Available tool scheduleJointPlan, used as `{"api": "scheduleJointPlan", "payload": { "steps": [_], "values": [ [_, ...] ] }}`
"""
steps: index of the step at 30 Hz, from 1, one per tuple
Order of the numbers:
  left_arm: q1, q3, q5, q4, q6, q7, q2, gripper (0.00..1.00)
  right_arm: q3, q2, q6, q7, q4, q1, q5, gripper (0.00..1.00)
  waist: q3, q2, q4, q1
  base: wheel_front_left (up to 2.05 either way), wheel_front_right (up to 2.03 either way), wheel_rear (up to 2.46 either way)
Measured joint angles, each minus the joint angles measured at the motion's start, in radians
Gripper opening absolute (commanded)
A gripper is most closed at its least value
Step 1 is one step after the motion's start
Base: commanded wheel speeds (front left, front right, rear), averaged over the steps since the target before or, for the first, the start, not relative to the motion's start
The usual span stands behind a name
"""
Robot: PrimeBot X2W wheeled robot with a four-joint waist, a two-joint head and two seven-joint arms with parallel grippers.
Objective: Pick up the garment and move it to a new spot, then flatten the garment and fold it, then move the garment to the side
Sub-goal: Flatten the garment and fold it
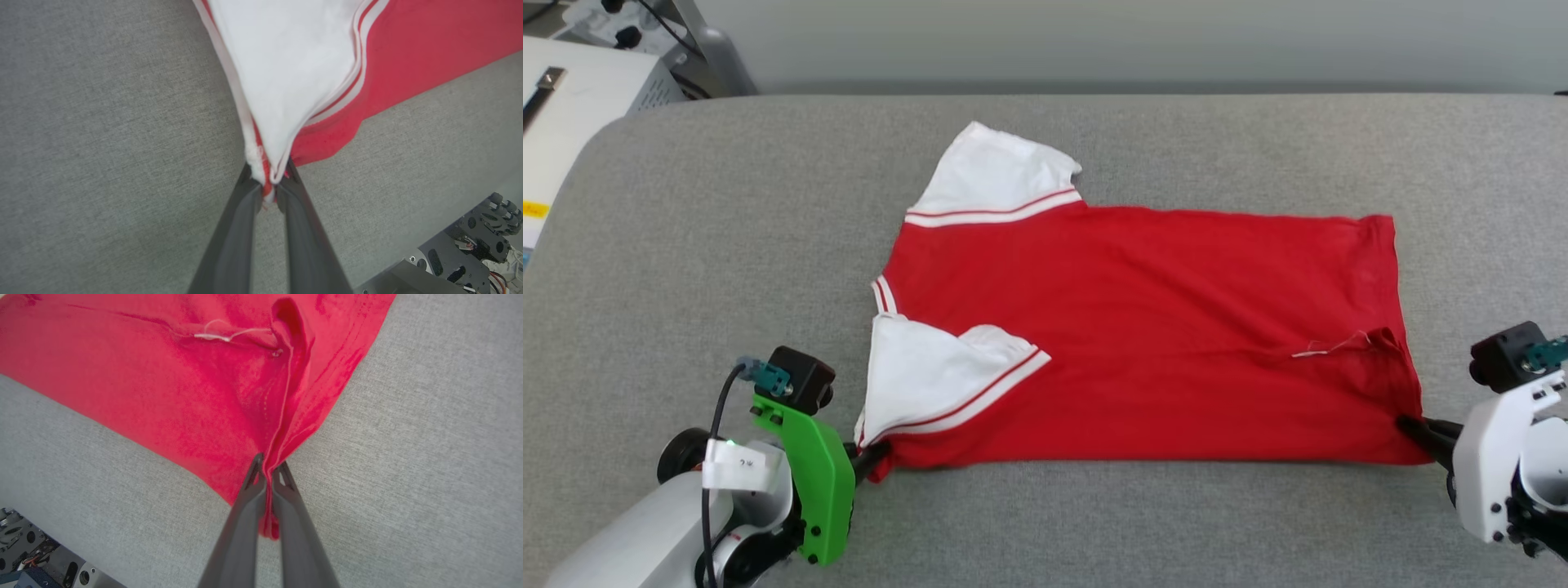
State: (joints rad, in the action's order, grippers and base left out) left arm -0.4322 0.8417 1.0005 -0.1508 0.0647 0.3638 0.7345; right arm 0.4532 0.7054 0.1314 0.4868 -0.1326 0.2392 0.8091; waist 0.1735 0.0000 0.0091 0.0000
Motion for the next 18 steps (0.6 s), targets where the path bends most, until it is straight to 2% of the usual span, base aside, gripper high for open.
{"api": "scheduleJointPlan", "payload": {
  "steps": [9, 15, 18],
  "values": [
    [0.079, 0.004, 0.045, 0.154, -0.057, 0.051, 0.074, 0.00, -0.129, 0.031, 0.000, 0.046, 0.129, -0.160, 0.014, 0.00, -0.039, 0.0000, -0.002, 0.0000, 0.00, 0.00, 0.00],
    [0.103, 0.022, 0.029, 0.130, -0.082, 0.049, 0.071, 0.00, -0.191, 0.004, 0.000, 0.090, 0.122, -0.200, 0.013, 0.00, -0.013, 0.0000, -0.005, 0.0000, 0.00, 0.00, 0.00],
    [0.103, 0.025, 0.030, 0.081, -0.084, 0.040, 0.048, 0.00, -0.187, -0.020, 0.000, 0.105, 0.086, -0.200, -0.001, 0.00, 0.007, 0.0000, -0.006, 0.0000, 0.00, 0.00, 0.00]
  ]
}}
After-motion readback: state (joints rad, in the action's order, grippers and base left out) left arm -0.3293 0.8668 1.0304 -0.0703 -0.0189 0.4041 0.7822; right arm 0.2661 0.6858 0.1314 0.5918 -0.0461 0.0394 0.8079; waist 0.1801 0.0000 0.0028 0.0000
